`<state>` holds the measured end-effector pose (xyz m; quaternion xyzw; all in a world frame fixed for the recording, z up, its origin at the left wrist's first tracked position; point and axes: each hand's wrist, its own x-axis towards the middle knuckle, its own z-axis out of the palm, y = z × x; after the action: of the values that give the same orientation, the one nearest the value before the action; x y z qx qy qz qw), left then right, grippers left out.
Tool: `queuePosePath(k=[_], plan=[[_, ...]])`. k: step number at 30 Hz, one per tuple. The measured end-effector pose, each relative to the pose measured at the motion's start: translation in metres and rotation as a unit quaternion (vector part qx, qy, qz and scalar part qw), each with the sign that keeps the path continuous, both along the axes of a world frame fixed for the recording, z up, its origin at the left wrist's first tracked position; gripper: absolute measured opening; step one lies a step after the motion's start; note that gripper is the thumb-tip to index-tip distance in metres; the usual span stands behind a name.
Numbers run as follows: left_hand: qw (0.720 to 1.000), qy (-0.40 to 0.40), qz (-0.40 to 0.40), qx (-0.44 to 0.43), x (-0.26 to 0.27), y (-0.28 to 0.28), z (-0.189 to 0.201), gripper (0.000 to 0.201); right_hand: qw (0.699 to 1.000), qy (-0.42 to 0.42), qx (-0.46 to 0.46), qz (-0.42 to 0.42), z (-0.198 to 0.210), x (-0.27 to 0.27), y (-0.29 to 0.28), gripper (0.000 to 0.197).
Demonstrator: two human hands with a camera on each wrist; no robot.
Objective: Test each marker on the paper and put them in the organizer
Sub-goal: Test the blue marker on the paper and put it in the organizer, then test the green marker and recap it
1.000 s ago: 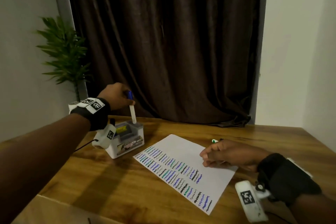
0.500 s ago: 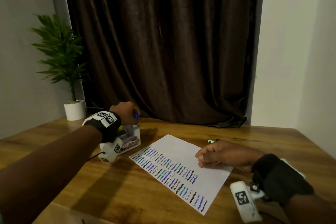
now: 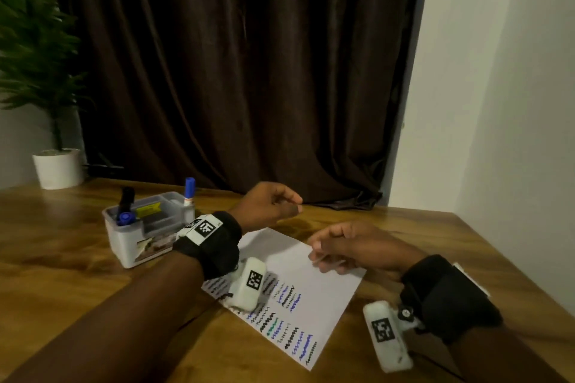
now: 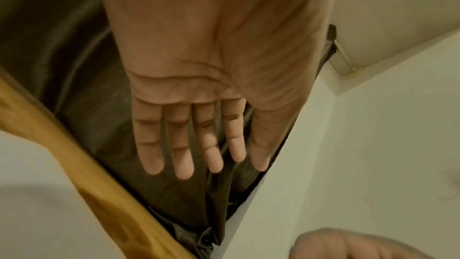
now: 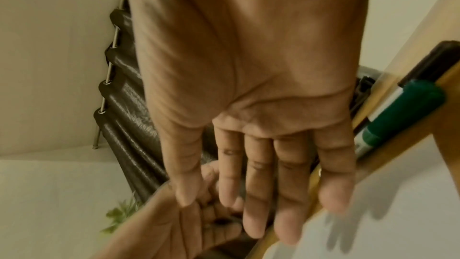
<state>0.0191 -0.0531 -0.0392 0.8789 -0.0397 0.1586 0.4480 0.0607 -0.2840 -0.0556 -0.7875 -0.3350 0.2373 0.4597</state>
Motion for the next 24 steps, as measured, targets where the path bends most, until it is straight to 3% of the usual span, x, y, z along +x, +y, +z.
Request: queuePosePath(k=[4, 8, 10, 17, 20, 24], plan=[[0.995, 0.058, -0.039, -0.077, 0.005, 0.000, -0.013, 0.015, 0.984, -0.052, 0.061, -0.159, 0.011, 0.022, -0.021, 0.015], [0.982, 0.094, -0.070, -0.148, 0.004, 0.010, -0.021, 0.021, 0.949, -0.182, 0.022, -0.256, 0.006, 0.043, -0.043, 0.014], [0.981, 0.107, -0.072, -0.145, 0.005, 0.014, -0.023, 0.022, 0.941, -0.215, -0.025, -0.259, 0.005, 0.048, -0.047, 0.018], [0.974, 0.129, -0.078, -0.166, 0.003, 0.024, -0.029, 0.025, 0.936, -0.206, -0.151, -0.243, 0.014, 0.045, -0.037, 0.014], [0.972, 0.136, -0.088, -0.171, 0.002, 0.025, -0.028, 0.025, 0.908, -0.256, -0.240, -0.228, 0.018, 0.053, -0.020, 0.012], [0.970, 0.142, -0.103, -0.170, 0.001, 0.026, -0.027, 0.026, 0.856, -0.303, -0.378, -0.181, 0.015, 0.059, 0.009, 0.030]])
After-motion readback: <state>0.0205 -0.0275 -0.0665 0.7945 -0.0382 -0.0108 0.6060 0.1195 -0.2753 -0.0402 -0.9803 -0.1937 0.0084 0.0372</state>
